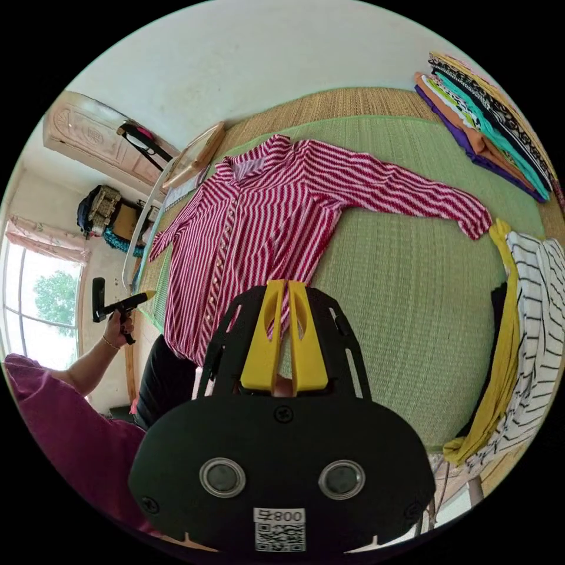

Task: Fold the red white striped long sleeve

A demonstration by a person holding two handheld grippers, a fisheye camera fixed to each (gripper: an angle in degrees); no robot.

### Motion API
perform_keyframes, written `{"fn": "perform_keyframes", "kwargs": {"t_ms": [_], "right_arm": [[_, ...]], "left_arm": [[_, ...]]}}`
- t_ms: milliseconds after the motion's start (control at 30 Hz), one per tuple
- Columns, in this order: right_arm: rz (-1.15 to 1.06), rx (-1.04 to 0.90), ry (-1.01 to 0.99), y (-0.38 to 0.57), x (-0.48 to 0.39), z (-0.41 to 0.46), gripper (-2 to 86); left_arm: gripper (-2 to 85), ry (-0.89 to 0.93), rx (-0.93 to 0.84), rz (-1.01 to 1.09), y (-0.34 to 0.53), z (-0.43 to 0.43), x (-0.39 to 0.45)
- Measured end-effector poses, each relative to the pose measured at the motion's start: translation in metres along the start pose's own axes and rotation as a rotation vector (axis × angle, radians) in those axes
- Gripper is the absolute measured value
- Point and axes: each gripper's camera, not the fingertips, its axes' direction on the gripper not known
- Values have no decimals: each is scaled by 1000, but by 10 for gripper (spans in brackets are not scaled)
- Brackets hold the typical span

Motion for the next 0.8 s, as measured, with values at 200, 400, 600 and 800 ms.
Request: {"fn": "perform_keyframes", "kwargs": {"t_ms": [200, 400, 600, 800], "right_arm": [[105, -98, -91, 103, -10, 1, 37], [37, -190, -55, 150, -43, 3, 56], [24, -176, -90, 163, -71, 6, 84], [16, -218, -57, 168, -90, 19, 83]], "left_arm": [[70, 18, -87, -61, 90, -7, 13], [60, -3, -169, -60, 115, -16, 20], [33, -11, -192, -25, 134, -43, 33], [27, 19, -163, -13, 168, -83, 41]]}}
